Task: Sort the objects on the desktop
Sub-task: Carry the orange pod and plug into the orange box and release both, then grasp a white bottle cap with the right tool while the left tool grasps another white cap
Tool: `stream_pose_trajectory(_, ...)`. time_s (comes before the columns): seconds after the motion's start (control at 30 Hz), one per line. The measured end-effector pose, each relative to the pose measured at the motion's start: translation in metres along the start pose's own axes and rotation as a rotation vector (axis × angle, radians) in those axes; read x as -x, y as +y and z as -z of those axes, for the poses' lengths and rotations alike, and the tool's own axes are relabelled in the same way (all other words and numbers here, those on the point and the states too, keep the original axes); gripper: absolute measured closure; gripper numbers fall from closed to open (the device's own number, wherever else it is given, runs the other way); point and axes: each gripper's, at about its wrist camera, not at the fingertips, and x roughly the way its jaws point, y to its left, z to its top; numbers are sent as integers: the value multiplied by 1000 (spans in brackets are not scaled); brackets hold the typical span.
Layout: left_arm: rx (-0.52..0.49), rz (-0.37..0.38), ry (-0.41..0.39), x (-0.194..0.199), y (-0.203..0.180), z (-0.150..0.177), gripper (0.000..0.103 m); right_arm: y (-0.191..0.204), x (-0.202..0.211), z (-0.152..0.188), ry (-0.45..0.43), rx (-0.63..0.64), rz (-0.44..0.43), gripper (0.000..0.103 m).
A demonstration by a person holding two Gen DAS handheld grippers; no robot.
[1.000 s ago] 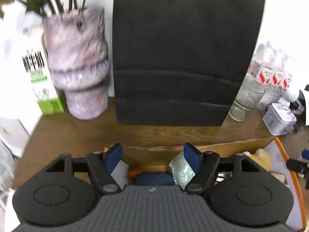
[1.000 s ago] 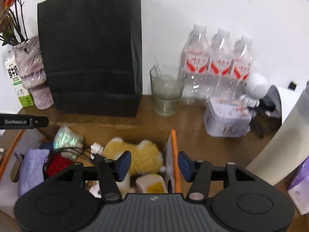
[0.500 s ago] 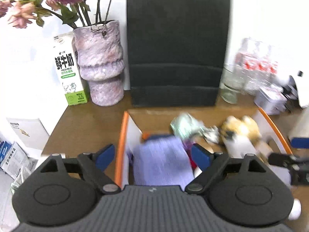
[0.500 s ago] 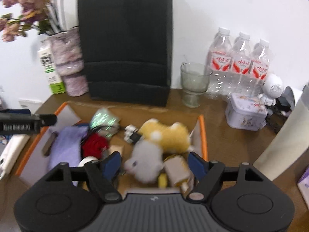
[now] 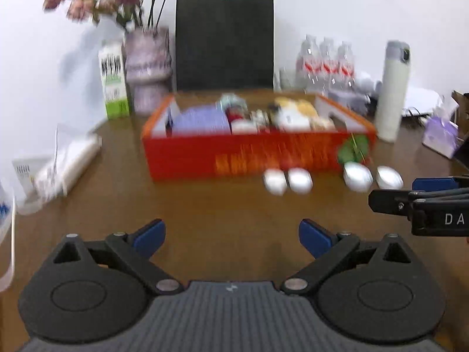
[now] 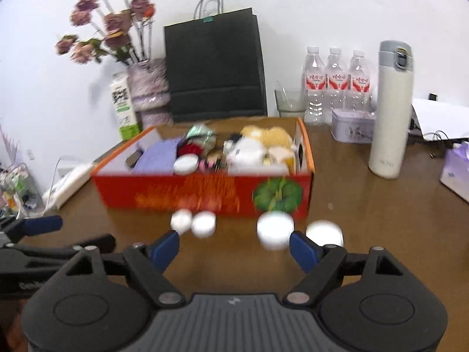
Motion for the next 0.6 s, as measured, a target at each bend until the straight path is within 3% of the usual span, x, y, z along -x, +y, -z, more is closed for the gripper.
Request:
stream_pose_trajectory(0.27, -42, -21, -20, 32, -2, 39, 2, 3, 23, 54, 59, -17, -24, 21)
stream_pose_trajectory(0.43, 5, -9, 30, 26, 5, 41, 2, 12, 28, 60, 30, 22, 10, 20)
stream_pose_trajectory(0.6, -11, -13, 51, 24, 2, 43, 2, 6, 27, 60, 18, -22, 25, 21)
